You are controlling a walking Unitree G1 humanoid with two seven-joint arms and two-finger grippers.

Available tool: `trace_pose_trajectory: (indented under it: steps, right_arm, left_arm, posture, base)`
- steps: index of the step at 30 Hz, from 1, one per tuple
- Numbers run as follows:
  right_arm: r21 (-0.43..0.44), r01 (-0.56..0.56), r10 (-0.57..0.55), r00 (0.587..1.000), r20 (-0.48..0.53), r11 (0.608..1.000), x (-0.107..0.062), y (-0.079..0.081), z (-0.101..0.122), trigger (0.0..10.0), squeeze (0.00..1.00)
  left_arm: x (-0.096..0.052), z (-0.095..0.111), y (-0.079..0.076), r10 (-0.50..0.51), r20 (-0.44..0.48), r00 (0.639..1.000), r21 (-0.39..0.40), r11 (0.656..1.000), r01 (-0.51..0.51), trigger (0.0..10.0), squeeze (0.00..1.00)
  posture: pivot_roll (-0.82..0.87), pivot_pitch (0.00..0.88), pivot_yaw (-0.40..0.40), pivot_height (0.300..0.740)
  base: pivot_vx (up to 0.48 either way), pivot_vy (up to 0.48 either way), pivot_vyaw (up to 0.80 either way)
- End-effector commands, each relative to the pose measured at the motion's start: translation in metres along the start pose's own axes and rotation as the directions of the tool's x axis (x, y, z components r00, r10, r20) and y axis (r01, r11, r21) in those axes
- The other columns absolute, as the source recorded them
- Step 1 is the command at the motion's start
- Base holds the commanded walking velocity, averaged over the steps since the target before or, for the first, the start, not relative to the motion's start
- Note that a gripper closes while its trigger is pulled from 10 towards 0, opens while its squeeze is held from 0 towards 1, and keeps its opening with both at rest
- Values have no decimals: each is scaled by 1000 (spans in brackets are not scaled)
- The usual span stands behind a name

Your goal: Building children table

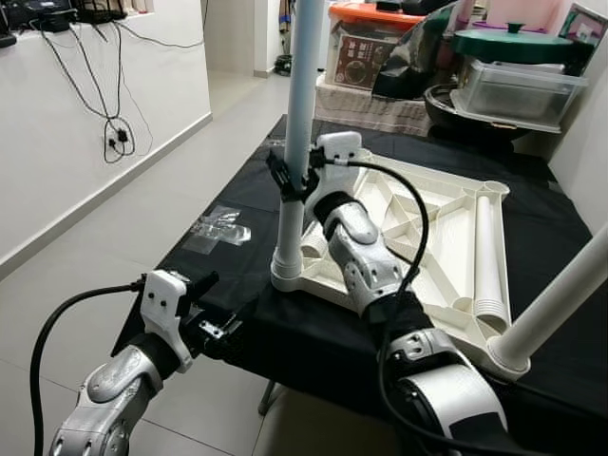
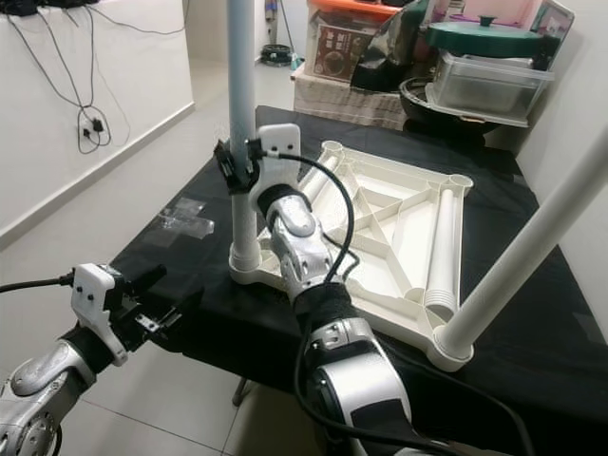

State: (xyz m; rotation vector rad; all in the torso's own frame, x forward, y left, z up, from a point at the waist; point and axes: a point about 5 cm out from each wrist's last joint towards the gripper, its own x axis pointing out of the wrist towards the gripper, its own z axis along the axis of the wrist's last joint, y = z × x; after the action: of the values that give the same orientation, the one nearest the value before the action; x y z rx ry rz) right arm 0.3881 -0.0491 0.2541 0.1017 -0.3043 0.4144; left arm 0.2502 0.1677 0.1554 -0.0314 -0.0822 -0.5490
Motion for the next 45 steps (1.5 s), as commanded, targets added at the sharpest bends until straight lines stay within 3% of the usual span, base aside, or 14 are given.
trace_pose_trajectory:
  steps: [1,7,17,18,19,20,32,45]
  right_arm:
    - [13,-17,17,1000,-7,1000,1,-1,3,10000,1000]
    - [2,-188,188,982,-25,982,2,4,7,10000,1000]
    - [-55,-270,266,962,-61,961,4,1,9,10000,1000]
    - [-72,-286,281,957,-68,956,6,-1,10,10000,161]
    - [-72,-286,281,957,-68,956,6,-1,10,10000,161]
    - [-91,-309,303,950,-72,947,7,-2,12,10000,0]
    - [-149,-444,423,893,-152,883,8,-5,10,10000,0]
    - [-152,-468,431,874,-223,870,10,-12,2,10000,0]
  left_arm:
    - [1,-2,-1,-11,-8,1000,4,1000,12,10000,0]
    - [1,-3,-1,-14,-10,1000,4,1000,14,10000,0]
    - [1,-3,-2,-15,-11,1000,6,1000,15,10000,0]
    - [1,-3,-2,-15,-11,1000,6,1000,15,10000,0]
    - [1,-3,-2,-15,-11,1000,6,1000,15,10000,0]
    - [0,-3,-2,-14,-11,1000,6,1000,14,10000,0]
    - [0,-5,-2,-13,-14,1000,6,1000,13,10000,0]
    - [-1,-7,-2,-9,-17,1000,3,1000,9,10000,0]
  posture:
    - [93,0,-79,740]
    - [95,0,-82,740]
    - [97,0,-88,740]
    - [99,0,-89,740]
    - [99,0,-89,740]
    - [99,0,-89,740]
    - [100,0,-97,740]
    - [106,0,-109,740]
  base:
    - [0,0,0]
    - [0,0,0]
    - [0,0,0]
    - [0,0,0]
    - [0,0,0]
    - [0,0,0]
    - [0,0,0]
    - [0,0,0]
